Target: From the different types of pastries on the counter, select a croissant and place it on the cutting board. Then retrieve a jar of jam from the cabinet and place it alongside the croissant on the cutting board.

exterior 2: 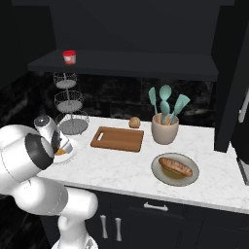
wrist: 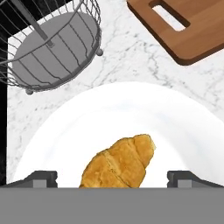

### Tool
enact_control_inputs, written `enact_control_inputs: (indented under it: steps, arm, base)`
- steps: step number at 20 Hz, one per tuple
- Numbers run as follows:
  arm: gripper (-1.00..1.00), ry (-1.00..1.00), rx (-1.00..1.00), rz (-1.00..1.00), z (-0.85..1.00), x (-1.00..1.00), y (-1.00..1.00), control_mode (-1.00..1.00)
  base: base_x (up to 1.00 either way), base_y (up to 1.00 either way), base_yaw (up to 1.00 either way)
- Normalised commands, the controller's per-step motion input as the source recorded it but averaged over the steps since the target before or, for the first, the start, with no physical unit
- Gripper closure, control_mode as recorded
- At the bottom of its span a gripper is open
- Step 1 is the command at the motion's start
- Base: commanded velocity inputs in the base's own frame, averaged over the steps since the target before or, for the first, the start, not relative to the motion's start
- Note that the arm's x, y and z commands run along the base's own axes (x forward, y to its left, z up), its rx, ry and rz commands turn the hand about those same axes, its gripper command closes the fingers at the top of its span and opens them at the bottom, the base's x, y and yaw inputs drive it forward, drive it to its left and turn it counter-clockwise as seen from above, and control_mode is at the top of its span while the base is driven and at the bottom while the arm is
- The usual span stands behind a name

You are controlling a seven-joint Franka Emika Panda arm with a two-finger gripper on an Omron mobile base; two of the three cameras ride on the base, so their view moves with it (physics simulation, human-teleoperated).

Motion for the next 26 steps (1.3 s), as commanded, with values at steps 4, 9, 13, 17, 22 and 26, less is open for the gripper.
enact_control_inputs:
  steps: [4,9,13,17,22,26]
  arm:
    - [-1.0,0.01,0.0,0.0,-0.12,0.0,0.05,-1.0]
    - [-1.0,0.07,0.0,-0.01,-0.14,0.0,0.09,-1.0]
    - [-1.0,0.02,0.0,0.0,-0.02,0.0,0.01,-1.0]
    - [-1.0,0.0,0.0,0.0,-0.11,0.12,0.01,-1.0]
    - [-1.0,0.0,0.0,0.0,-0.18,0.4,0.09,-1.0]
    - [-1.0,0.0,0.0,0.0,0.0,0.01,0.0,-1.0]
  base:
    - [0.0,0.0,0.0]
    - [0.0,0.0,0.0]
    - [0.0,0.0,0.0]
    - [0.0,0.0,0.0]
    - [0.0,0.0,0.0]
    - [0.0,0.0,0.0]
